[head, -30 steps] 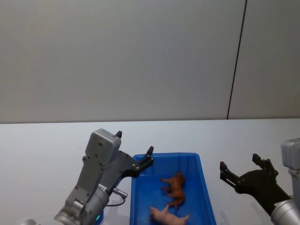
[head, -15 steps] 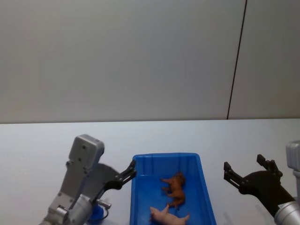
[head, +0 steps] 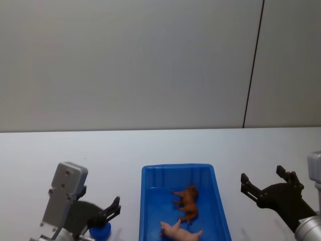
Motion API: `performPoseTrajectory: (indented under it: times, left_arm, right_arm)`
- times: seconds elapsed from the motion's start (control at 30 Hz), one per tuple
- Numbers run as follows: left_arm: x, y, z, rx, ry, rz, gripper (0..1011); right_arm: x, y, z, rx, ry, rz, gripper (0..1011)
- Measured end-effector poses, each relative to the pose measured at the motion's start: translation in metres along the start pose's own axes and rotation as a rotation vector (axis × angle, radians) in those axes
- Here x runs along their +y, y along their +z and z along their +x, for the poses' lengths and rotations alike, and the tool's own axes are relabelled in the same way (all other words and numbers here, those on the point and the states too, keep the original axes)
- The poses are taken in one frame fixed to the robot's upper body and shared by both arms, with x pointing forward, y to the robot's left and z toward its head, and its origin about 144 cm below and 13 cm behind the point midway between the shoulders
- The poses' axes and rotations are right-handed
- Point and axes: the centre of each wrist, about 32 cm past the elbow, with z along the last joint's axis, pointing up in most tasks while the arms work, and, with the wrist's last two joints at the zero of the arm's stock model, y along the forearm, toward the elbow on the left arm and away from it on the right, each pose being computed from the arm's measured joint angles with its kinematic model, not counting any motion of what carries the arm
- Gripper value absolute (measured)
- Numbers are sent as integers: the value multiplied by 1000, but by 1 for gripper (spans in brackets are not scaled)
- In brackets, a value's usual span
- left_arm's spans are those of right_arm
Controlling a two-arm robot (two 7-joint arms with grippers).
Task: Pick up the two dolls from the table and place them into the box.
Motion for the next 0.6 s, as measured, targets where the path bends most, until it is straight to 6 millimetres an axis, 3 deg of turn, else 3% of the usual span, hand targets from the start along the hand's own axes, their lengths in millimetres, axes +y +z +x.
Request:
performPoseTrajectory:
  times: [0.4, 0.6]
  left_arm:
    - [-3, -22, 15, 33, 13, 88, 996]
    - [-7, -30, 21, 48, 0, 110, 882]
  right_arm:
    - [0, 0, 0, 0, -2, 0, 1001]
    - [-1, 0, 0, 0, -2, 0, 1001]
